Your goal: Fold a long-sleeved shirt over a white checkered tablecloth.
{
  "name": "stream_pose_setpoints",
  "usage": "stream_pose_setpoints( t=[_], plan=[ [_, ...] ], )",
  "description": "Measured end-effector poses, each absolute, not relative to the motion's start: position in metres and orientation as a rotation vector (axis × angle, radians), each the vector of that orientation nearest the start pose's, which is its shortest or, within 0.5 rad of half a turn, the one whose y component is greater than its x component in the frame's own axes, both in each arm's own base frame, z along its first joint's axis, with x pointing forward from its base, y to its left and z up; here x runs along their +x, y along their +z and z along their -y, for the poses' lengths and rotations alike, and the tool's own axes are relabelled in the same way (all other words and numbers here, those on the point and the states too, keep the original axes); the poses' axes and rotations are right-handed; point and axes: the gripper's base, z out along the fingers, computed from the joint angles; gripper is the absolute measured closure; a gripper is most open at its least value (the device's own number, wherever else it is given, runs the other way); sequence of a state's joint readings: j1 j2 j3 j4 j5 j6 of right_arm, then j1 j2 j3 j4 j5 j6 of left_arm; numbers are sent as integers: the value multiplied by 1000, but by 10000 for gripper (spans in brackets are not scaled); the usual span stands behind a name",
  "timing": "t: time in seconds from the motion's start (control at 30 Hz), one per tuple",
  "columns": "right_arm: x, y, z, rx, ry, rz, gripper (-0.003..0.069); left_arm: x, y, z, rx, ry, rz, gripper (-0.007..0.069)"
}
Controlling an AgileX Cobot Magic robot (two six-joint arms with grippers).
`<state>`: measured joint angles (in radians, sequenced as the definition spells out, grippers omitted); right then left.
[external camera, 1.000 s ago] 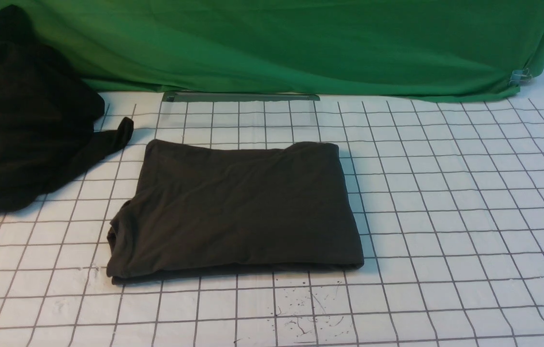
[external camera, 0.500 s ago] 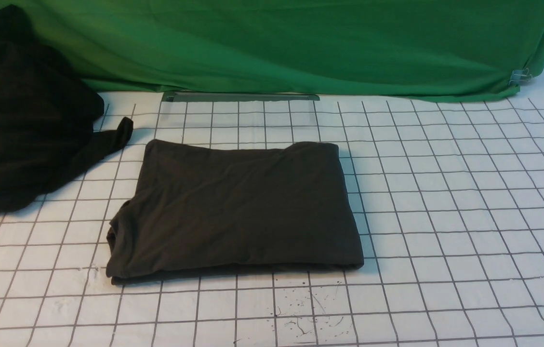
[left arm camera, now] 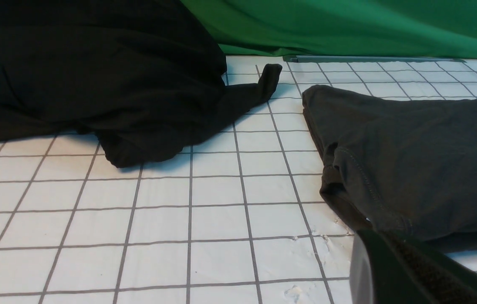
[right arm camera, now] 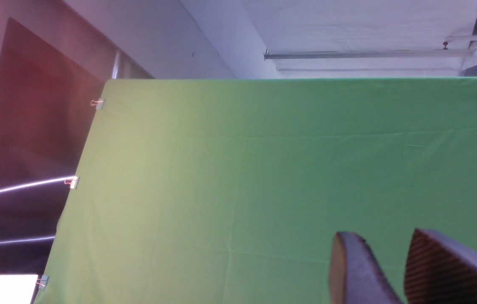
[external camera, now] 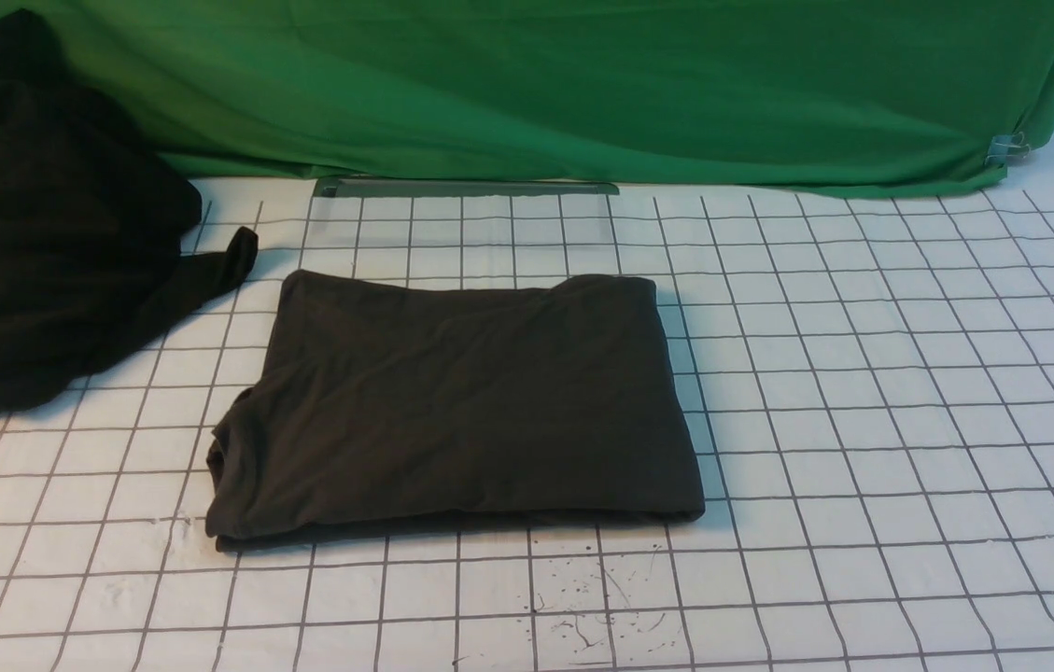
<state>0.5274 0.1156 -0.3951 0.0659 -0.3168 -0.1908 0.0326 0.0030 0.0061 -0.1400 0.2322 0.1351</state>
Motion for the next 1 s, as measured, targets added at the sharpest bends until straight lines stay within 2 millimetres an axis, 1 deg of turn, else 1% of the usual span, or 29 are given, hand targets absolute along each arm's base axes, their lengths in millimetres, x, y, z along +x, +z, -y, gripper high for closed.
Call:
stream_pose_setpoints(
  t=[0.1,0.27,0.4,0.5,0.73,0.83,0.9,0.97,1.0],
  plan=[
    [21,359,-10,-274,382,-889,468,56,190,1,-5,-4,-1723,613],
    [33,342,-19,-335,409,-1114,454,56,190,1,-5,-4,-1723,608],
    [39,336,-22,-338,442,-1209,444,56,190,1,-6,-4,-1720,608],
    [41,334,-24,-348,434,-1230,439,56,190,1,-6,-4,-1720,608],
    [41,335,-24,-360,416,-1220,426,56,190,1,-6,-4,-1721,607],
    [42,327,-24,-417,326,-1282,424,56,190,1,-6,-4,-1721,607],
    [45,321,-21,-410,243,-1347,422,56,190,1,-6,-4,-1721,607],
    [48,311,-17,-374,144,-1420,421,56,190,1,-6,-4,-1721,607],
    [51,302,-15,-354,91,-1462,421,56,190,1,-6,-4,-1721,607]
  ],
)
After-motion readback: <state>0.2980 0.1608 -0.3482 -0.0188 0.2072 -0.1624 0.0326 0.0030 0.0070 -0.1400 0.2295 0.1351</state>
